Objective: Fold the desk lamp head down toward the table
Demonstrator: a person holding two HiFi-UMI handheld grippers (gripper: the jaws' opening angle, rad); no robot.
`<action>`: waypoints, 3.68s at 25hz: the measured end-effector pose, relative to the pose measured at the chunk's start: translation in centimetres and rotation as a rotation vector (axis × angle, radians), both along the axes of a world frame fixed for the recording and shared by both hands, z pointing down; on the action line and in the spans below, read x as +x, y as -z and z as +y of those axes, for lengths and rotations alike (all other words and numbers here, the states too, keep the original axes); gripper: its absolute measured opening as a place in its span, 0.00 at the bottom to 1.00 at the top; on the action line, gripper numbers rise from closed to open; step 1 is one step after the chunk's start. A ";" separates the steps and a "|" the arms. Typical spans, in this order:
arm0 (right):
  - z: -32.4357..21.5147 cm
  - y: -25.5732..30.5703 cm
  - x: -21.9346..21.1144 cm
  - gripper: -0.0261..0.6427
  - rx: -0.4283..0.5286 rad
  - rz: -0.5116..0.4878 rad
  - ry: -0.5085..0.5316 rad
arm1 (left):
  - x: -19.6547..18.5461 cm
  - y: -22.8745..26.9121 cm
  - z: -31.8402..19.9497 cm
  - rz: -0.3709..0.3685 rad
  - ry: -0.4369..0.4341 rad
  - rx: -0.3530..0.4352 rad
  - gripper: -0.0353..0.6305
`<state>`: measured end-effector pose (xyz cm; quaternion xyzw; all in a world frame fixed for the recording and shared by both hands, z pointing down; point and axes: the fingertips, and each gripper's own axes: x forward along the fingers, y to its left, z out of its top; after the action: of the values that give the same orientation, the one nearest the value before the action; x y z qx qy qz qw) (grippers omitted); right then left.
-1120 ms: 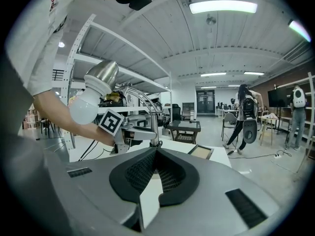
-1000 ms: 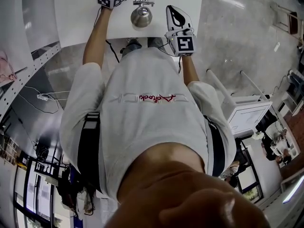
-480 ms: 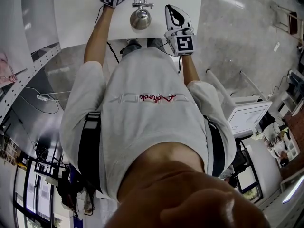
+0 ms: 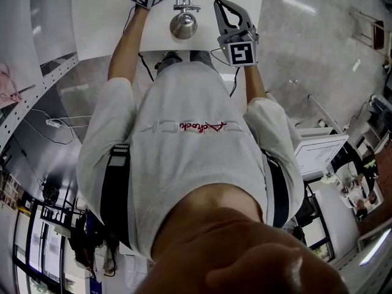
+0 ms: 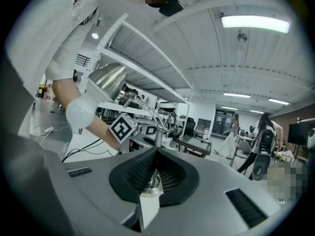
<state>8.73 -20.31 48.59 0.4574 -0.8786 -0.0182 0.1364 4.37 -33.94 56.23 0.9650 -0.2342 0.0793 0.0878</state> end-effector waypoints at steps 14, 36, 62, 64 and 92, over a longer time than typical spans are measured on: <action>-0.2 4.1 -6.2 0.08 0.689 0.632 0.461 | -0.1 0.2 0.0 0.003 0.012 -0.007 0.31; -0.8 5.6 -10.8 0.29 0.887 0.634 0.618 | 0.1 0.6 -0.2 0.006 0.016 0.000 0.31; -0.5 4.1 -11.2 0.10 1.027 0.643 0.538 | 0.2 0.5 -0.6 0.015 0.002 -0.003 0.31; -0.1 3.5 -11.3 0.10 1.027 0.641 0.549 | 0.2 0.5 -0.5 0.017 0.003 -0.002 0.31; -0.2 0.8 -10.3 0.28 0.939 0.700 0.577 | -1.3 0.8 -0.2 -0.024 0.032 0.005 0.35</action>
<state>-1.54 -20.54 47.75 0.1810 -0.7684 -0.5838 0.1898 3.09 -34.11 55.42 0.9603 -0.2507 0.0892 0.0839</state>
